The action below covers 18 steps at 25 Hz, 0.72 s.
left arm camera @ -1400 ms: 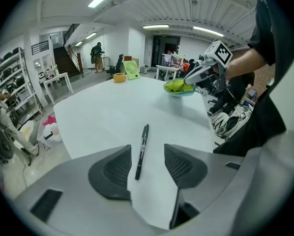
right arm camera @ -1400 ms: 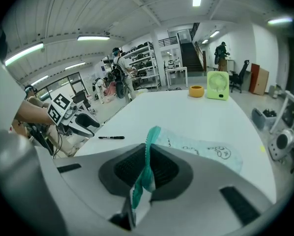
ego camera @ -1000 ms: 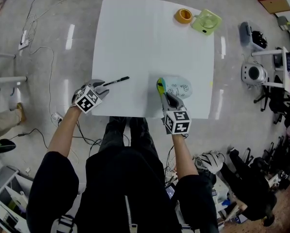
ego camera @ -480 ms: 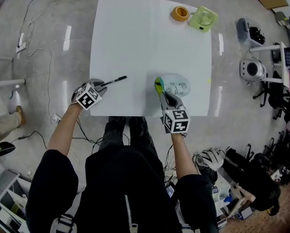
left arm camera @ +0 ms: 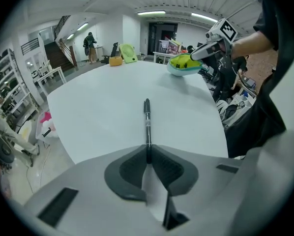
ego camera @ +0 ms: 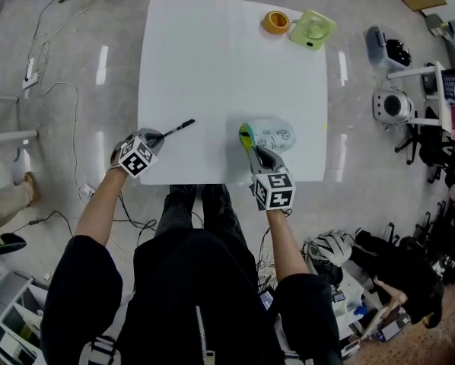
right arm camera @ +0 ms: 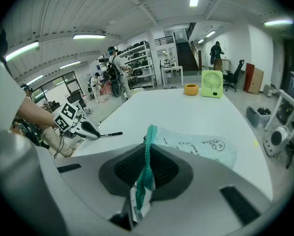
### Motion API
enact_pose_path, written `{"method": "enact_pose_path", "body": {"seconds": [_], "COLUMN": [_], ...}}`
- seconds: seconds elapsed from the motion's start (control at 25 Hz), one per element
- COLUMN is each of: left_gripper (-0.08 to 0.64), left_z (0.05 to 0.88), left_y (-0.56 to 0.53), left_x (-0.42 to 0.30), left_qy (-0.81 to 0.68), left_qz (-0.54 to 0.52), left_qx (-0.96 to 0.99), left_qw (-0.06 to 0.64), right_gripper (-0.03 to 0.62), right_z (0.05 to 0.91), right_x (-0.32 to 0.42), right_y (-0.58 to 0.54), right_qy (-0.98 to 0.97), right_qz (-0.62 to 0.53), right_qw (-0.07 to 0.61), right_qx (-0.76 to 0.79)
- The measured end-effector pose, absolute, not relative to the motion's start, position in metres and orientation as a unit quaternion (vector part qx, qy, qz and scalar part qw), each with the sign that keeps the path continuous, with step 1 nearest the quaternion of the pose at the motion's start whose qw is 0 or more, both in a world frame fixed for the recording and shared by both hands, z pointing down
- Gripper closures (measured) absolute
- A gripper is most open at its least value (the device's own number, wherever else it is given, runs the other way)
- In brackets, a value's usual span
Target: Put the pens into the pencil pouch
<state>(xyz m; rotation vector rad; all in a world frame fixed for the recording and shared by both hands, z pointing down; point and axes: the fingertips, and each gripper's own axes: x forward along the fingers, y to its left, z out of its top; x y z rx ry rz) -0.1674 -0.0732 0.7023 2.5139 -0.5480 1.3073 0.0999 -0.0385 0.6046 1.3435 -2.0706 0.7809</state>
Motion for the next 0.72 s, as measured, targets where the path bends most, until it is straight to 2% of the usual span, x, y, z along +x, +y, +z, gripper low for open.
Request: {"method": "enact_pose_path", "body": {"seconds": [0.36, 0.72], "left_gripper": [0.511, 0.511], "left_z": [0.688, 0.639], "left_y": [-0.081, -0.093], "left_x": [-0.167, -0.156], "left_qy": [-0.207, -0.216], "left_qz": [0.425, 0.379], "left_qx": [0.871, 0.893], "left_qw": [0.129, 0.109], "right_gripper": [0.554, 0.554], "right_z": [0.601, 0.597], "right_x": [0.102, 0.107], "right_y": [-0.045, -0.05], "right_qy": [-0.769, -0.768], "right_qz": [0.287, 0.288], "right_qw": [0.268, 0.258], "right_qx": [0.504, 0.511]}}
